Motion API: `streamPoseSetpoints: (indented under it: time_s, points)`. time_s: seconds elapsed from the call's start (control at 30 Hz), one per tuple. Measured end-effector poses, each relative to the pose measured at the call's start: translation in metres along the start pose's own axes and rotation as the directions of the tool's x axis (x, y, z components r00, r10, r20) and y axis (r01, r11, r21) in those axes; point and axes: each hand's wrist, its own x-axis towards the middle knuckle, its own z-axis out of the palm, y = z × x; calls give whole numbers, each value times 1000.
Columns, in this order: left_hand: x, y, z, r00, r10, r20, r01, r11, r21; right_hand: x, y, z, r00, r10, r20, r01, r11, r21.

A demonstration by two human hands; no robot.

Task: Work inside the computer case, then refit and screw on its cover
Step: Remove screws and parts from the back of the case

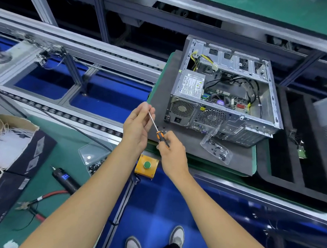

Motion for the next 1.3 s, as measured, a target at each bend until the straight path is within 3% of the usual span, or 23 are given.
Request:
streamPoseSetpoints:
  time_s: [0.23, 0.37, 0.73, 0.9, 1.1, 1.3]
  points:
    - [-3, -23, 6, 996, -81, 26, 76, 984, 163, -14, 20, 2, 993, 96, -72, -91, 993, 78]
    - [-1, -36, 4, 997, -68, 24, 58, 956, 286, -19, 32, -2, 984, 148, -102, -154, 987, -46]
    - [0, -52, 8, 997, -72, 28, 58, 936, 347, -16, 44, -13, 976, 195, -97, -198, 980, -22]
    - [-3, -58, 16, 994, -106, -31, 110, 956, 271, -15, 38, -7, 959, 260, -110, -245, 960, 134]
    - [-10, -64, 40, 981, -120, -151, 141, 980, 143, -15, 24, -6, 956, 234, -177, -221, 971, 92]
    - [-12, -56, 62, 990, -6, -144, 21, 994, 106, -5, 5, -19, 959, 166, -231, -163, 986, 32]
